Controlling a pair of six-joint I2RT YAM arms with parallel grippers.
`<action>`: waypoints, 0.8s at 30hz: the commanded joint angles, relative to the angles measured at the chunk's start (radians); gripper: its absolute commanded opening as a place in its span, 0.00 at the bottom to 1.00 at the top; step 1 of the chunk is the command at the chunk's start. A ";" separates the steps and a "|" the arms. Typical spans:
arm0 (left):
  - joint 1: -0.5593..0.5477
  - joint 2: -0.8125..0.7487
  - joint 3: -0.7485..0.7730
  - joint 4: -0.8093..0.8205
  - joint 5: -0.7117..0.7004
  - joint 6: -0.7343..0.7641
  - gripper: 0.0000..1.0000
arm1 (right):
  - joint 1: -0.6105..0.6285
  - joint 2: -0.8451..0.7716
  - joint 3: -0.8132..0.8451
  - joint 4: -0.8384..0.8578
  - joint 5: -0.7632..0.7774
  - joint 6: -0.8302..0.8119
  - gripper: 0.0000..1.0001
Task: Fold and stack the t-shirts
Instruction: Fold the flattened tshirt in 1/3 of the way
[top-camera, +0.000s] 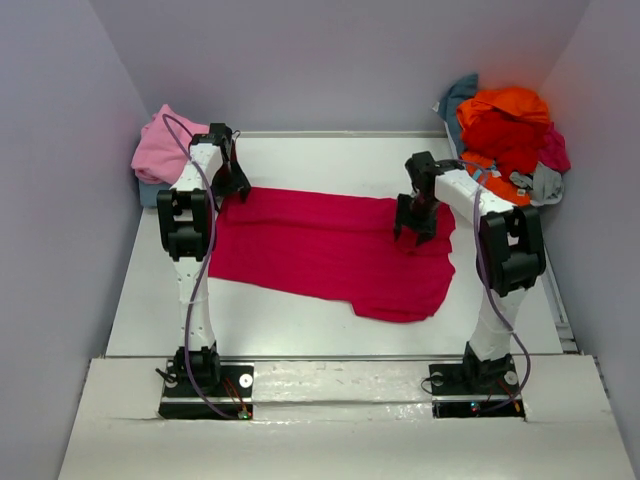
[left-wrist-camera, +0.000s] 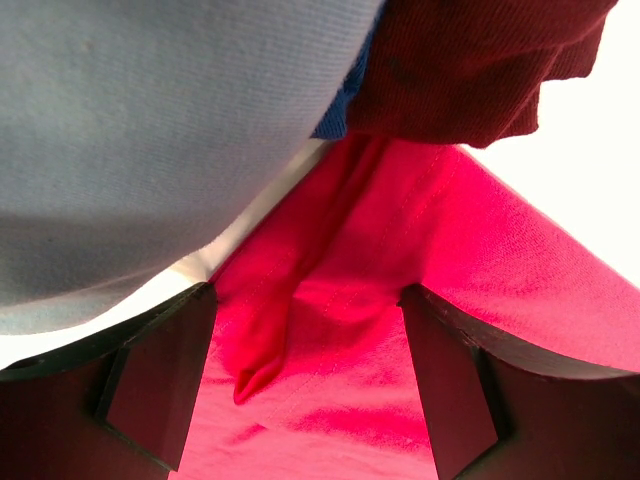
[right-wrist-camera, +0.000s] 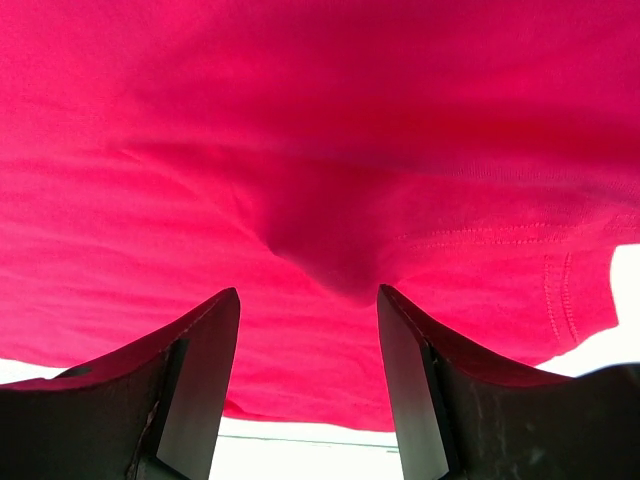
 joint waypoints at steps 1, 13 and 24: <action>0.010 0.019 -0.021 0.014 -0.050 0.001 0.87 | 0.000 -0.094 -0.084 0.009 0.038 0.015 0.63; 0.010 0.012 -0.046 0.024 -0.047 0.006 0.87 | 0.000 -0.103 -0.141 0.067 0.020 0.017 0.59; 0.020 0.010 -0.041 0.020 -0.047 0.006 0.87 | 0.000 -0.048 -0.143 0.101 0.017 0.009 0.59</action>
